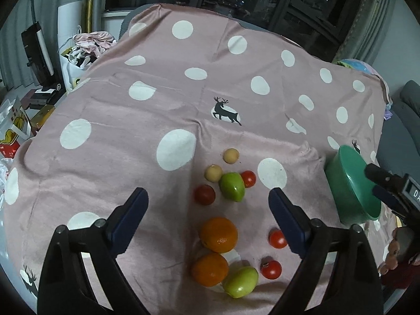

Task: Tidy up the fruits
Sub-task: 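Place the green bowl on the cloth with the right tool, then move the right tool toward the oranges near the fruit pile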

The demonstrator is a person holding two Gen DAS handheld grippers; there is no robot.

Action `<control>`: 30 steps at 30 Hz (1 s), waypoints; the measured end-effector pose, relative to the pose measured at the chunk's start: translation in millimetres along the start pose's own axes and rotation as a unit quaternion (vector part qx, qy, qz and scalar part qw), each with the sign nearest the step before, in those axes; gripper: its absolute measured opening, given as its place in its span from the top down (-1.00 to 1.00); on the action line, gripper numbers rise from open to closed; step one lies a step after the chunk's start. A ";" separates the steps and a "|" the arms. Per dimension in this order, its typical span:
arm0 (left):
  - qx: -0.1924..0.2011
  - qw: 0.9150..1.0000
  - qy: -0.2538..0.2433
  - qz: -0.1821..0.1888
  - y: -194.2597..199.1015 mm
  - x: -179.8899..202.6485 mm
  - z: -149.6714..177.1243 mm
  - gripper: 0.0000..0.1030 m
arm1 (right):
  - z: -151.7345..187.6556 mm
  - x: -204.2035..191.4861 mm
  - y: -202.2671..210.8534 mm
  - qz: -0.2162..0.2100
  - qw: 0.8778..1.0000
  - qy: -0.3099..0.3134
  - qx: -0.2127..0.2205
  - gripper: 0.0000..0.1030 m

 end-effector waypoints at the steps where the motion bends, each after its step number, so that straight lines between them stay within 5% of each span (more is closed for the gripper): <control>1: -0.002 1.000 -0.002 -0.001 -1.0 0.7 0.7 -0.77 | 0.7 -1.6 -3.3 -0.004 1.000 0.001 -0.005 -0.89; 30: -0.050 0.998 -0.007 0.045 -5.9 11.4 9.7 -0.06 | 32.2 -36.9 -50.1 -0.095 0.989 -0.027 -0.108 -0.38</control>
Point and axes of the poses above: each gripper's, at about its wrist camera, not at the fingertips, and y roughly against the way its jaws point, x to its right, z to its underside, the point moved 5 cm from there along -y, roughly the way its jaws point, and after that the axes turned 10 degrees about -z, right-handed, at the moved point
